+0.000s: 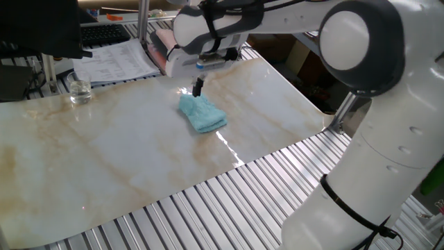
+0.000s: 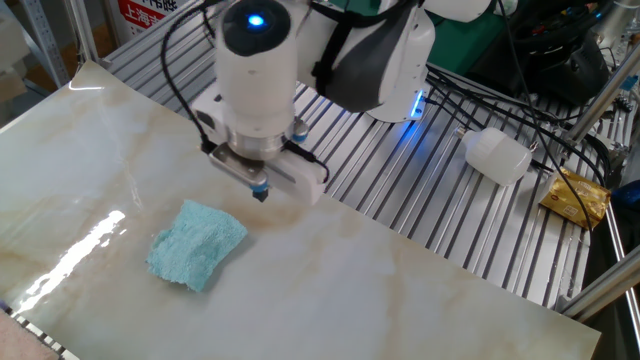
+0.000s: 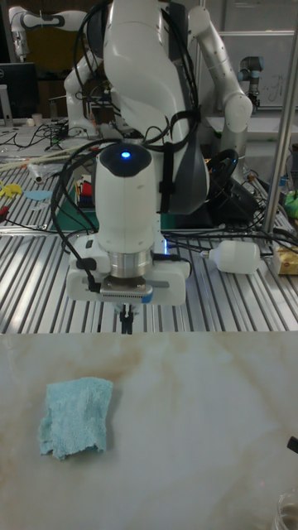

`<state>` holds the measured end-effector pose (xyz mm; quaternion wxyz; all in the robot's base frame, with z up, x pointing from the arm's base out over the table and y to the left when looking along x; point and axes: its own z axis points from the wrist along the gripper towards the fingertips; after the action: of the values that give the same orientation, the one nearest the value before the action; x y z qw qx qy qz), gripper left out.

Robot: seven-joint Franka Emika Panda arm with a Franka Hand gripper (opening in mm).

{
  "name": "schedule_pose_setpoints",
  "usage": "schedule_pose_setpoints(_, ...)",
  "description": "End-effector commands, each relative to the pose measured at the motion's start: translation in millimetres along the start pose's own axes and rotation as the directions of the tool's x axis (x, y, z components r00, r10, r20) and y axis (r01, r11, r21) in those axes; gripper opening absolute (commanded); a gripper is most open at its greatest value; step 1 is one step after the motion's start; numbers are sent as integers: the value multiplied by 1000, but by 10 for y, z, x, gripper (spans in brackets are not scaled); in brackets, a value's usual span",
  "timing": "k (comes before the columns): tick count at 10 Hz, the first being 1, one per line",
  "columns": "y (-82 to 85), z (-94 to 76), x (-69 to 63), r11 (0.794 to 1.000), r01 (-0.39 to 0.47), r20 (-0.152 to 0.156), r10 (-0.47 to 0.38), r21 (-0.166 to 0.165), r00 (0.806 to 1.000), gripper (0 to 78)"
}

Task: Clean the tabletop with a sponge

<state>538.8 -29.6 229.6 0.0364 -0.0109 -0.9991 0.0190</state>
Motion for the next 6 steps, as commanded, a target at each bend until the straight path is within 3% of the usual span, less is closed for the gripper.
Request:
schedule_pose_setpoints(1,11,-21,111,1000,-1,13,1,0,1000,11)
schedule_pose_setpoints(6,-23,-48,152,1000,0,22,0,-4,1000,11)
